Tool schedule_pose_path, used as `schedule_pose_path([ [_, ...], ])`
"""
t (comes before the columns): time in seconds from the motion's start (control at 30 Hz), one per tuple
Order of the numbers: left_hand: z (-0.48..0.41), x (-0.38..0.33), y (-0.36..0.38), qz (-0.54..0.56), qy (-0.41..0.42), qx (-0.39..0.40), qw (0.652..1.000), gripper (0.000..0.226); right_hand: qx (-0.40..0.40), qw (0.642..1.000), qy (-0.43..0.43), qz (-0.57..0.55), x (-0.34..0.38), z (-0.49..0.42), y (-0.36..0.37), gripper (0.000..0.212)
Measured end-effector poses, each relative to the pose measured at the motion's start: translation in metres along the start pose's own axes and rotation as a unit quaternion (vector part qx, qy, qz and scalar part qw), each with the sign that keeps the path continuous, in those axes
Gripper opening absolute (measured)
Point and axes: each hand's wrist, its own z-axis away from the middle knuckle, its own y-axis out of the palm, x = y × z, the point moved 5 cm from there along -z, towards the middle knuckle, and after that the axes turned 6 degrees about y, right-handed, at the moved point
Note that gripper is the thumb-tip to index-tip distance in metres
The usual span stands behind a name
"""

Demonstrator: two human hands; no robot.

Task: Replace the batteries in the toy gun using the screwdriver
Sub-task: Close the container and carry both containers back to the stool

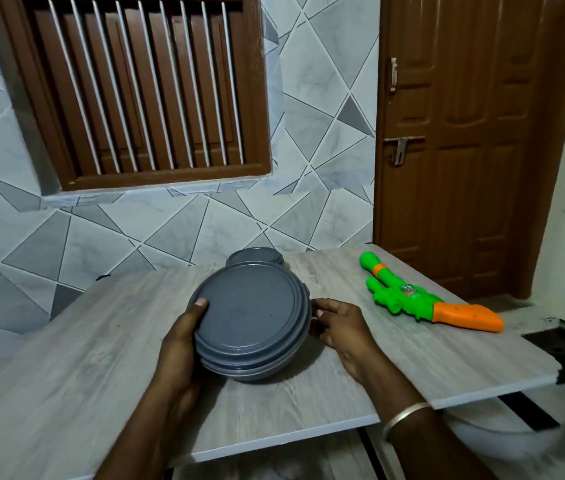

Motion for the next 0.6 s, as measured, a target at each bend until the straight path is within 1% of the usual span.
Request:
schedule_pose_path([
  [0.07, 0.001, 0.002, 0.002, 0.0, 0.008, 0.002, 1.0, 0.05, 0.018, 1.0, 0.01, -0.023, 0.0, 0.003, 0.003, 0.03],
  [0.13, 0.001, 0.002, 0.006, -0.005, 0.023, -0.001, 1.0, 0.048, 0.033, 0.996, 0.044, -0.071, 0.0, 0.009, 0.005, 0.034],
  [0.2, -0.001, 0.003, 0.009, -0.012, 0.036, -0.002, 0.999, 0.047, 0.053, 0.993, 0.063, -0.08, 0.0, 0.016, 0.007, 0.048],
  [0.23, -0.002, 0.004, 0.011, -0.013, 0.039, -0.001, 0.999, 0.047, 0.061, 0.994, 0.059, -0.072, 0.001, 0.02, 0.009, 0.052],
  [0.27, -0.003, 0.006, 0.012, -0.014, 0.039, 0.0, 0.999, 0.048, 0.062, 0.994, 0.051, -0.068, 0.002, 0.023, 0.01, 0.052],
  [0.37, -0.007, 0.013, 0.018, -0.013, 0.037, -0.004, 0.999, 0.057, 0.045, 0.996, 0.03, -0.077, 0.003, 0.028, 0.012, 0.043],
  [0.43, -0.009, 0.019, 0.023, -0.013, 0.037, -0.002, 0.999, 0.062, 0.031, 0.996, 0.019, -0.087, 0.001, 0.028, 0.012, 0.043],
  [0.6, -0.014, 0.026, 0.042, -0.044, 0.054, 0.014, 0.997, 0.053, -0.025, 0.994, -0.013, -0.103, 0.003, 0.02, -0.001, 0.039],
])
